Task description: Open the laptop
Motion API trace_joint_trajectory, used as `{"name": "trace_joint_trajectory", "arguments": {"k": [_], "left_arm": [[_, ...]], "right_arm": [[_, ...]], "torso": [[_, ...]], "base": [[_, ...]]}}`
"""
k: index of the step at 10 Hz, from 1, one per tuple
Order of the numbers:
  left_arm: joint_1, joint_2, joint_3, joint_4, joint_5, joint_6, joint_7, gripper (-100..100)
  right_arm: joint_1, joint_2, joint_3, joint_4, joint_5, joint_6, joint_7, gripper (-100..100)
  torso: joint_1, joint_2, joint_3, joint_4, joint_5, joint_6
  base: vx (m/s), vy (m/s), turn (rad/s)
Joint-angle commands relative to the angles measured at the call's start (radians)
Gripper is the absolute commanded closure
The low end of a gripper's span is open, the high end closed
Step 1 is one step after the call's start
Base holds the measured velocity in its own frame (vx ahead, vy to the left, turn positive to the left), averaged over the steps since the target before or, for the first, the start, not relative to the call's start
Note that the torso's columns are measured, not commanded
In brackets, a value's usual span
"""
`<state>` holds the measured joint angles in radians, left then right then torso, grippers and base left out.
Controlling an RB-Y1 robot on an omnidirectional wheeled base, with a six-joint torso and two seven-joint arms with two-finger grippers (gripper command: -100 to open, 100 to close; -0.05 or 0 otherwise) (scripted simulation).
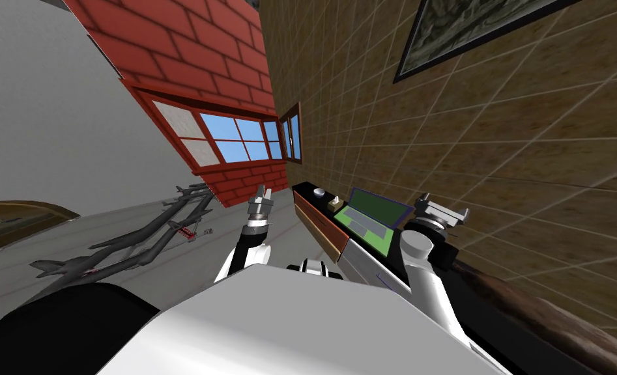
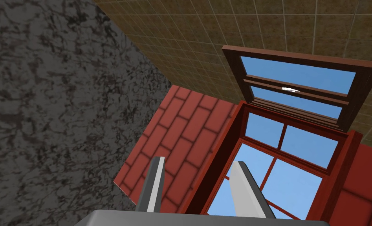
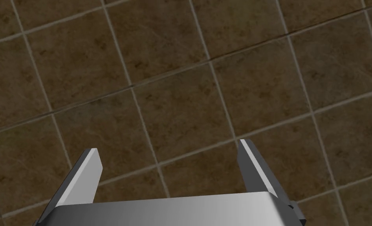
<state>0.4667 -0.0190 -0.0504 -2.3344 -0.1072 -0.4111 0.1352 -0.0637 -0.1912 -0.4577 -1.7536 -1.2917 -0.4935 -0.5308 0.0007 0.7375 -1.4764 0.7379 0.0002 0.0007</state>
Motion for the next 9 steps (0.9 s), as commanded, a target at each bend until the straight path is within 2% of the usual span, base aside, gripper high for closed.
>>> {"name": "trace_joint_trajectory", "arguments": {"k": [1, 2, 3, 4, 6, 7, 9], "left_arm": [[0.0, 0.0, 0.0, 0.0, 0.0, 0.0, 0.0, 0], [0.0, 0.0, 0.0, 0.0, 0.0, 0.0, 0.0, 0], [0.0, 0.0, 0.0, 0.0, 0.0, 0.0, 0.0, 0], [0.0, 0.0, 0.0, 0.0, 0.0, 0.0, 0.0, 0], [0.0, 0.0, 0.0, 0.0, 0.0, 0.0, 0.0, 0], [0.0, 0.0, 0.0, 0.0, 0.0, 0.0, 0.0, 0], [0.0, 0.0, 0.0, 0.0, 0.0, 0.0, 0.0, 0]], "right_arm": [[-0.039, 0.011, -0.065, 0.053, -0.077, 0.02, -0.056, -100], [-0.039, 0.011, -0.065, 0.053, -0.093, 0.02, -0.056, -100], [-0.056, 0.016, -0.094, 0.078, -0.126, 0.029, -0.081, -100], [-0.056, 0.016, -0.094, 0.078, -0.132, 0.029, -0.081, -100], [-0.086, 0.027, -0.151, 0.126, -0.202, 0.046, -0.128, -100], [-0.086, 0.027, -0.151, 0.126, -0.202, 0.046, -0.128, -100], [-0.113, 0.042, -0.202, 0.169, -0.262, 0.062, -0.17, -100]], "torso": [[-0.001, 0.001, 0.0, 0.0, 0.0, -0.001], [-0.002, 0.001, 0.001, 0.0, -0.001, -0.001], [-0.002, 0.001, 0.001, 0.0, -0.001, 0.0], [-0.001, 0.0, 0.0, 0.0, 0.0, -0.001], [0.001, 0.0, 0.0, 0.0, 0.0, -0.001], [-0.001, 0.002, 0.001, 0.0, 0.0, -0.001], [-0.001, -0.001, 0.0, 0.0, -0.001, -0.001]], "base": [[-0.052, -0.11, 0.344], [-0.035, -0.1, 0.144], [-0.034, -0.094, 0.187], [-0.03, -0.067, 0.102], [-0.051, -0.069, 0.231], [-0.046, -0.082, 0.118], [-0.036, -0.089, 0.19]]}}
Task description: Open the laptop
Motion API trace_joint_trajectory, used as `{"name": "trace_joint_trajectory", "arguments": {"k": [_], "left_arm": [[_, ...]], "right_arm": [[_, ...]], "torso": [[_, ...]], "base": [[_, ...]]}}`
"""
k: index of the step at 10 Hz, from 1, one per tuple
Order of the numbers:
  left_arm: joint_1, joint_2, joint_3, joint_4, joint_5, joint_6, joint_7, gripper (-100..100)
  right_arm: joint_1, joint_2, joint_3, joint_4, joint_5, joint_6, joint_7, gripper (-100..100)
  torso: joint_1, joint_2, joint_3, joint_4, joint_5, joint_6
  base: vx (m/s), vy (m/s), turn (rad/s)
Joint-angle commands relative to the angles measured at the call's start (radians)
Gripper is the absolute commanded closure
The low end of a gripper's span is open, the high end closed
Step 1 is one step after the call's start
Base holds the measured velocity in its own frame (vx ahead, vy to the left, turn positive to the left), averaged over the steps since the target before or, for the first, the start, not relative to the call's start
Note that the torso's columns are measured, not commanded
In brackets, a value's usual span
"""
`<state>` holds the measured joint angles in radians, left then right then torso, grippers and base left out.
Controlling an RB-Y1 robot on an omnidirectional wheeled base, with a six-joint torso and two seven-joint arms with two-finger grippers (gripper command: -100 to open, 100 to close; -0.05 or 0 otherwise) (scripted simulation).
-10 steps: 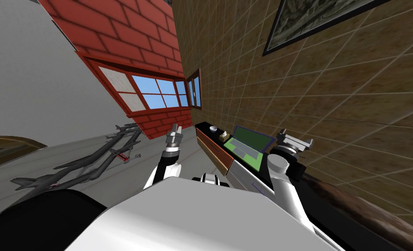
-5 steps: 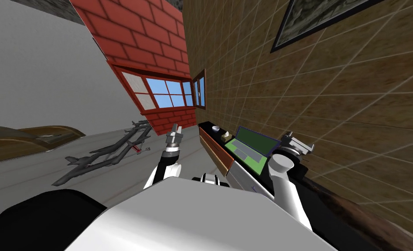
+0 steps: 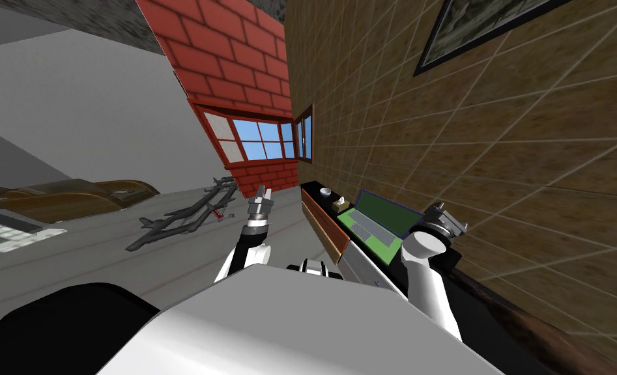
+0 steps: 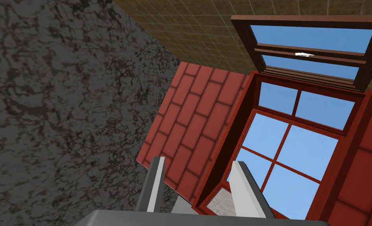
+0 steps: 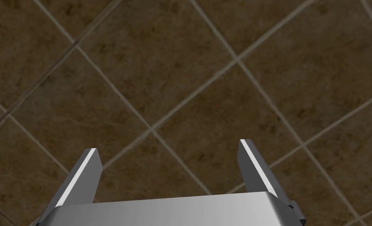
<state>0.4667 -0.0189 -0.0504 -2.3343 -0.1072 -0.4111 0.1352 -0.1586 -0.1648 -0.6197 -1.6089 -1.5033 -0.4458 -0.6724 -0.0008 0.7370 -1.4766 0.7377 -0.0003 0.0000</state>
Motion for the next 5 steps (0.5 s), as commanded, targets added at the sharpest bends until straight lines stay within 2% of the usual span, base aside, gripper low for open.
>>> {"name": "trace_joint_trajectory", "arguments": {"k": [1, 5], "left_arm": [[0.0, 0.0, 0.0, 0.0, 0.0, 0.0, 0.0, 0], [0.0, 0.0, 0.0, 0.0, 0.0, 0.0, 0.0, 0]], "right_arm": [[-0.029, 0.024, -0.064, 0.044, -0.077, 0.021, -0.048, -100], [-0.064, 0.067, -0.141, 0.105, -0.16, 0.044, -0.109, -100]], "torso": [[0.0, 0.001, 0.0, 0.0, 0.0, 0.0], [0.001, 0.002, 0.001, 0.001, 0.001, 0.0]], "base": [[-0.052, -0.102, 0.236], [-0.059, -0.09, 0.172]]}}
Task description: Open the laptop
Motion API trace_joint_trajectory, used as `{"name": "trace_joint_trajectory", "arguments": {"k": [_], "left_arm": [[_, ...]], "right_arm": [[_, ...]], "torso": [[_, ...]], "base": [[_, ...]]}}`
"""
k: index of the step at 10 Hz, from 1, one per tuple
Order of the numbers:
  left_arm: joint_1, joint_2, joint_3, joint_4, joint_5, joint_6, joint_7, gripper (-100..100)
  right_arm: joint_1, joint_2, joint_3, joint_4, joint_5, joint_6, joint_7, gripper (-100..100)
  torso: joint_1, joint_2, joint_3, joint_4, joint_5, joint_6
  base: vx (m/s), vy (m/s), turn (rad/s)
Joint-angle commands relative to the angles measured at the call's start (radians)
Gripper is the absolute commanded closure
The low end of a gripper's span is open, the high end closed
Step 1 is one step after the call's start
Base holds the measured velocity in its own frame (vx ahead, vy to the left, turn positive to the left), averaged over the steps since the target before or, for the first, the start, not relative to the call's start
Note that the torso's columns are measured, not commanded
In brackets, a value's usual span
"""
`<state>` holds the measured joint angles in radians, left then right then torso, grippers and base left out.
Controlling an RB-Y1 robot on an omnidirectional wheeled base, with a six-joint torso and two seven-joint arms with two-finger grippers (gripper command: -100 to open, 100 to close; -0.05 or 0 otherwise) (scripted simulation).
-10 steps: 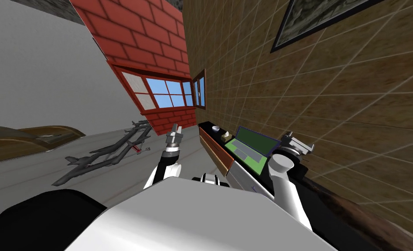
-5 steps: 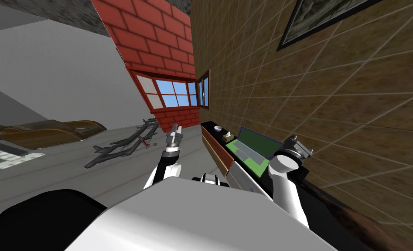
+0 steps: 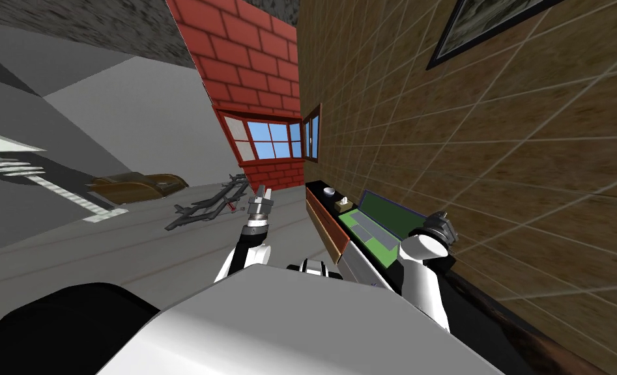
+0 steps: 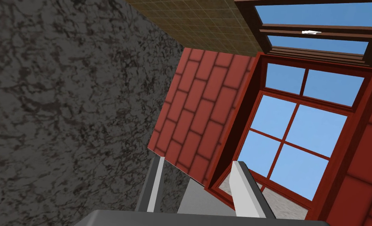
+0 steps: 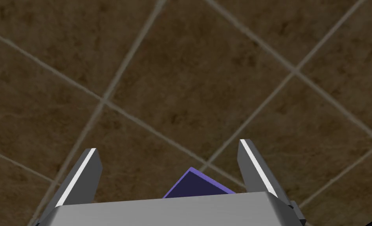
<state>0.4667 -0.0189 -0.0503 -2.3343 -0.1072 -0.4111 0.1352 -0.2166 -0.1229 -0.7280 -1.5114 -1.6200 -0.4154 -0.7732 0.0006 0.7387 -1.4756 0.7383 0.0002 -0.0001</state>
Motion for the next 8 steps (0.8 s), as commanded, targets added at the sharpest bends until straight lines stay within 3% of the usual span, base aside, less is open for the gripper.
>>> {"name": "trace_joint_trajectory", "arguments": {"k": [1, 2, 4, 5, 6, 7, 8], "left_arm": [[0.0, 0.0, 0.0, 0.0, 0.0, 0.0, 0.0, 0], [0.0, 0.0, 0.0, 0.0, 0.0, 0.0, 0.0, 0], [0.0, 0.0, 0.0, 0.0, 0.0, 0.0, 0.0, 0], [0.0, 0.0, 0.0, 0.0, 0.0, 0.0, 0.0, 0], [0.0, 0.0, 0.0, 0.0, 0.0, 0.0, 0.0, 0], [0.0, 0.0, 0.0, 0.0, 0.0, 0.0, 0.0, 0], [0.0, 0.0, 0.0, 0.0, 0.0, 0.0, 0.0, 0]], "right_arm": [[-0.012, 0.038, -0.047, 0.018, -0.058, 0.018, -0.019, -100], [-0.021, 0.066, -0.067, 0.032, -0.079, 0.023, -0.035, -100], [-0.017, 0.061, -0.062, 0.034, -0.065, 0.022, -0.048, -100], [-0.041, 0.057, -0.062, 0.045, -0.076, 0.011, -0.025, -100], [-0.031, 0.061, -0.062, 0.037, -0.077, 0.017, -0.03, -100], [-0.033, 0.061, -0.062, 0.037, -0.079, 0.015, -0.025, 100], [-0.022, 0.071, -0.022, 0.062, -0.028, -0.034, -0.076, 100]], "torso": [[0.0, -0.001, -0.001, 0.0, 0.0, 0.0], [0.001, -0.002, -0.001, -0.001, 0.0, 0.0], [0.001, -0.002, -0.001, 0.0, 0.0, 0.0], [0.001, -0.002, -0.001, 0.0, 0.0, 0.0], [-0.005, -0.002, -0.001, 0.0, -0.001, 0.0], [-0.002, -0.001, -0.001, -0.001, -0.001, 0.0], [0.001, -0.001, 0.0, -0.001, -0.001, 0.001]], "base": [[-0.036, -0.059, 0.124], [-0.037, -0.057, 0.146], [-0.017, -0.026, 0.026], [0.001, -0.108, 0.002], [0.002, -0.071, 0.011], [0.002, -0.013, 0.005], [-0.039, -0.083, 0.202]]}}
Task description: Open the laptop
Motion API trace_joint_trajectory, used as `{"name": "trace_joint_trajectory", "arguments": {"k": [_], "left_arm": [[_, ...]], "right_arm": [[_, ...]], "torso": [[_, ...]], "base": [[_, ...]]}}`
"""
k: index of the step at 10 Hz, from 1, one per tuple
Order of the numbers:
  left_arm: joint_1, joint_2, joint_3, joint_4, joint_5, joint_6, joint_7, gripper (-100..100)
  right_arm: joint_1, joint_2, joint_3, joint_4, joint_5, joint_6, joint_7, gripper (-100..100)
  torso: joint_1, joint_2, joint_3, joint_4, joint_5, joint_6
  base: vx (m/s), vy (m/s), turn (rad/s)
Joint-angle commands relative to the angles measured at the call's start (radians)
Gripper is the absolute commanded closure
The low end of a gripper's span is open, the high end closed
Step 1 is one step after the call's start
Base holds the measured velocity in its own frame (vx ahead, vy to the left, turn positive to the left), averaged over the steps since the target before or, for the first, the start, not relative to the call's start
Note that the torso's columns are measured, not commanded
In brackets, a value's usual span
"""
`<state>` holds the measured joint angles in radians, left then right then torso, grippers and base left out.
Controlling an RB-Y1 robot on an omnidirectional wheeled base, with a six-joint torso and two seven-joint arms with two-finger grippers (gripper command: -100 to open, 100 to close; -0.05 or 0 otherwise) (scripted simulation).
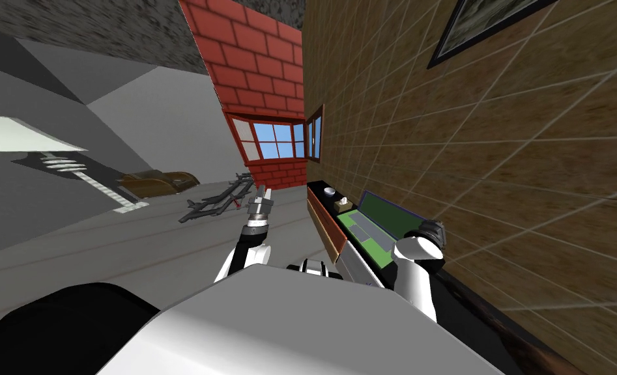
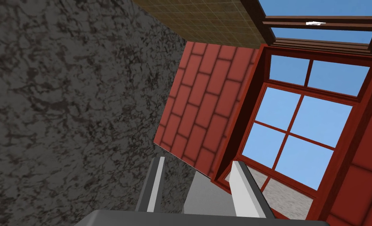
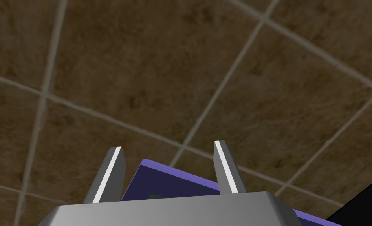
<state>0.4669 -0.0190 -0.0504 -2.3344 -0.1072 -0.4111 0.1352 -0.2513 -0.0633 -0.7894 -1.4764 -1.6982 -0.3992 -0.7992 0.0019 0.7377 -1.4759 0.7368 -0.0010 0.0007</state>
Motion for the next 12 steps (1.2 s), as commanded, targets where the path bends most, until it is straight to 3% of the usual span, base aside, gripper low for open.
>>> {"name": "trace_joint_trajectory", "arguments": {"k": [1, 2, 3, 5, 6, 8, 9, 10, 11, 12], "left_arm": [[0.0, 0.0, 0.0, 0.0, 0.0, 0.0, 0.0, 0], [0.0, 0.0, 0.0, 0.0, 0.0, 0.0, 0.0, 0], [0.0, 0.0, 0.0, 0.0, 0.0, 0.0, 0.0, 0], [0.0, 0.0, 0.0, 0.0, 0.0, 0.0, 0.0, 0], [0.0, 0.0, 0.0, 0.0, 0.0, 0.0, 0.0, 0], [0.0, 0.0, 0.0, 0.0, 0.0, 0.0, 0.0, 0], [0.0, 0.0, 0.0, 0.0, 0.0, 0.0, 0.0, 0], [0.0, 0.0, 0.0, 0.0, 0.0, 0.0, 0.0, 0], [0.0, 0.0, 0.0, 0.0, 0.0, 0.0, 0.0, 0], [0.0, 0.0, 0.0, 0.0, 0.0, 0.0, 0.0, 0]], "right_arm": [[0.012, 0.011, 0.039, 0.027, 0.074, -0.074, -0.069, 100], [0.012, 0.011, 0.039, 0.027, 0.074, -0.092, -0.069, 100], [0.025, 0.022, 0.078, 0.054, 0.124, -0.124, -0.121, 100], [0.025, 0.022, 0.078, 0.054, 0.148, -0.183, -0.138, 100], [0.037, 0.033, 0.117, 0.08, 0.203, -0.213, -0.195, 100], [0.037, 0.033, 0.117, 0.08, 0.222, -0.27, -0.207, 100], [0.049, 0.044, 0.156, 0.107, 0.271, -0.297, -0.253, 100], [0.049, 0.044, 0.156, 0.107, 0.296, -0.336, -0.276, 100], [0.049, 0.044, 0.156, 0.107, 0.296, -0.366, -0.276, 100], [0.061, 0.055, 0.195, 0.134, 0.345, -0.392, -0.322, 100]], "torso": [[-0.007, -0.002, 0.0, -0.003, -0.007, -0.006], [-0.009, -0.005, -0.002, -0.004, -0.008, -0.005], [-0.009, -0.007, -0.004, -0.005, -0.007, 0.0], [-0.013, -0.011, -0.005, -0.008, -0.012, -0.005], [-0.013, -0.013, -0.006, -0.008, -0.012, -0.001], [-0.018, -0.014, -0.007, -0.01, -0.016, -0.006], [-0.018, -0.014, -0.006, -0.01, -0.016, -0.001], [-0.02, -0.014, -0.006, -0.012, -0.019, -0.008], [-0.021, -0.016, -0.007, -0.012, -0.019, -0.005], [-0.021, -0.016, -0.008, -0.012, -0.018, 0.0]], "base": [[-0.067, -0.091, 0.149], [-0.038, -0.037, 0.06], [-0.056, -0.074, 0.18], [-0.045, -0.051, 0.099], [-0.032, -0.064, 0.193], [-0.046, -0.056, 0.085], [-0.071, -0.071, 0.182], [-0.079, -0.069, 0.174], [-0.027, -0.024, 0.05], [-0.047, -0.068, 0.125]]}}
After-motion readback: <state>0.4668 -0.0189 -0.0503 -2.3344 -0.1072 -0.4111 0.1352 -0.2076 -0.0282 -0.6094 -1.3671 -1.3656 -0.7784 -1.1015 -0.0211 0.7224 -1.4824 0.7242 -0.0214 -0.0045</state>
